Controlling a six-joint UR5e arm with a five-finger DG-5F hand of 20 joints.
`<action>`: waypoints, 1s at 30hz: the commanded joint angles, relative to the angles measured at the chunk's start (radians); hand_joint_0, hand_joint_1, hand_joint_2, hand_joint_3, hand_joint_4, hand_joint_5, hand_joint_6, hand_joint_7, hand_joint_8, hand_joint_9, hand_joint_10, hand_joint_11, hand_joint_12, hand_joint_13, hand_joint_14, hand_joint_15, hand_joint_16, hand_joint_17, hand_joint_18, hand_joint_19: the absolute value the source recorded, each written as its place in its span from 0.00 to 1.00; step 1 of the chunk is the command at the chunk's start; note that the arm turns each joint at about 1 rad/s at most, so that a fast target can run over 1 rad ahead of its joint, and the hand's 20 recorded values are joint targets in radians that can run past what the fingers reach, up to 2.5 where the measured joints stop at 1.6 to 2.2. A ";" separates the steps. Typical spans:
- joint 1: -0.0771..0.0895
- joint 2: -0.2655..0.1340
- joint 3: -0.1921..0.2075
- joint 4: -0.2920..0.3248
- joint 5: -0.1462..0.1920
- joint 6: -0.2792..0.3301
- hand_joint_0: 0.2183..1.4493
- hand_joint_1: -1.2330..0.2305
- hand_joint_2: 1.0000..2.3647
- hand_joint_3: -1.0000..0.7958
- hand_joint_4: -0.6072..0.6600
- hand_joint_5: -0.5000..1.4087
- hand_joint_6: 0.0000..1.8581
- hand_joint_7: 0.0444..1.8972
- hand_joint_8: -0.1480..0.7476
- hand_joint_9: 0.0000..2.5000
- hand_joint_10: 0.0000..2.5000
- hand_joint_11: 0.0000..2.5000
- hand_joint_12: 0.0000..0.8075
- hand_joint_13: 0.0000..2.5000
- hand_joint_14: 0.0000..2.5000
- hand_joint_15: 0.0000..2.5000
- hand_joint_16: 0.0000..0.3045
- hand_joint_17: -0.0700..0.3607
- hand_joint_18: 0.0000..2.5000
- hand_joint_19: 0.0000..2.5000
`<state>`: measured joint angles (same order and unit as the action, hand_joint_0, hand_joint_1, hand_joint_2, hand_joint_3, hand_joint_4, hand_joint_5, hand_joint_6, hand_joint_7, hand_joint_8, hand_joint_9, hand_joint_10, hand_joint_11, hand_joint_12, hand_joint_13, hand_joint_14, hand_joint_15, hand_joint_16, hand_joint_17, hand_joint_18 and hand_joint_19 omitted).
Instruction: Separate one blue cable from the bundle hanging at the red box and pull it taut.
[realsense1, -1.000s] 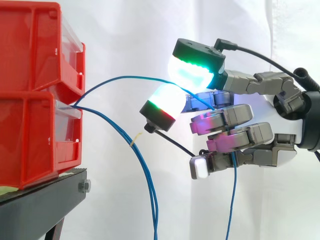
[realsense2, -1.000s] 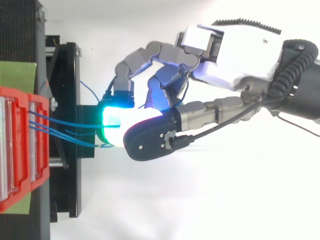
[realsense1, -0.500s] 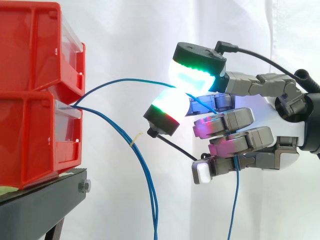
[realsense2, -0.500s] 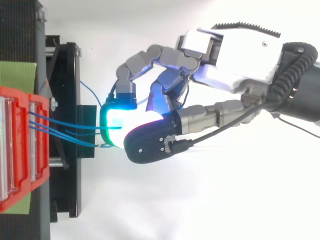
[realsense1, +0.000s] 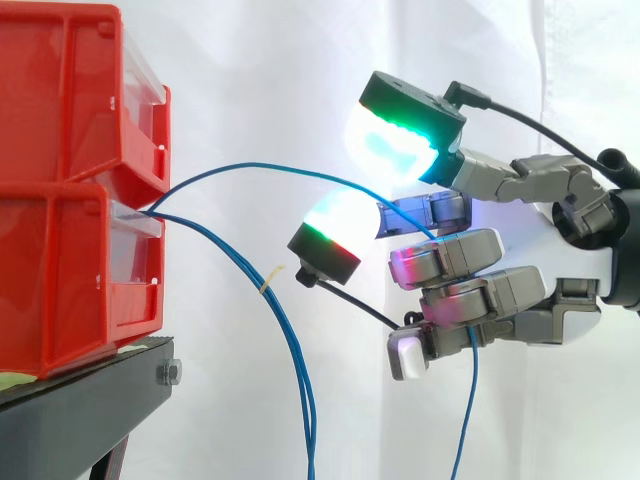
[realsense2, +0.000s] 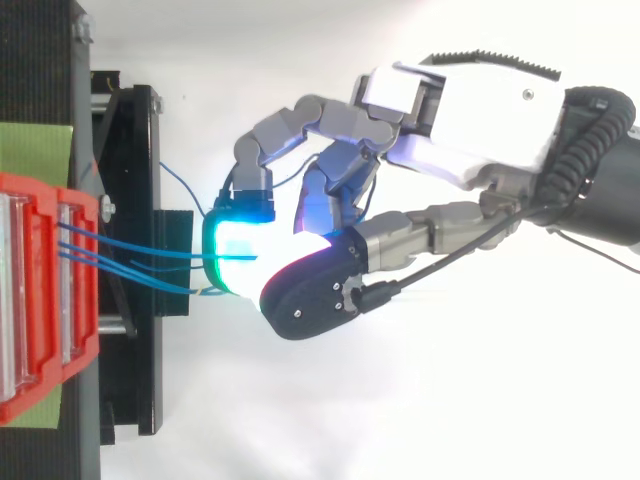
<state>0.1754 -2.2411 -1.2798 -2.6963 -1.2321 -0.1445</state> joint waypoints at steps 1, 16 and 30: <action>-0.001 0.000 0.000 -0.013 0.000 0.000 0.31 0.46 0.00 0.30 0.57 0.17 0.48 0.53 0.46 0.41 0.33 0.58 0.38 0.52 0.25 0.59 0.15 0.41 0.34 0.33; 0.003 0.000 0.000 -0.023 0.002 -0.003 0.32 0.35 0.02 0.52 0.47 0.18 0.49 0.60 0.45 0.42 0.30 0.60 0.38 0.52 0.22 0.62 0.15 0.40 0.34 0.32; 0.003 0.000 0.000 -0.022 0.002 -0.003 0.28 0.50 0.00 0.28 0.57 0.18 0.48 0.54 0.47 0.42 0.29 0.60 0.40 0.52 0.22 0.60 0.16 0.41 0.33 0.32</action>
<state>0.1779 -2.2411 -1.2795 -2.7182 -1.2307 -0.1472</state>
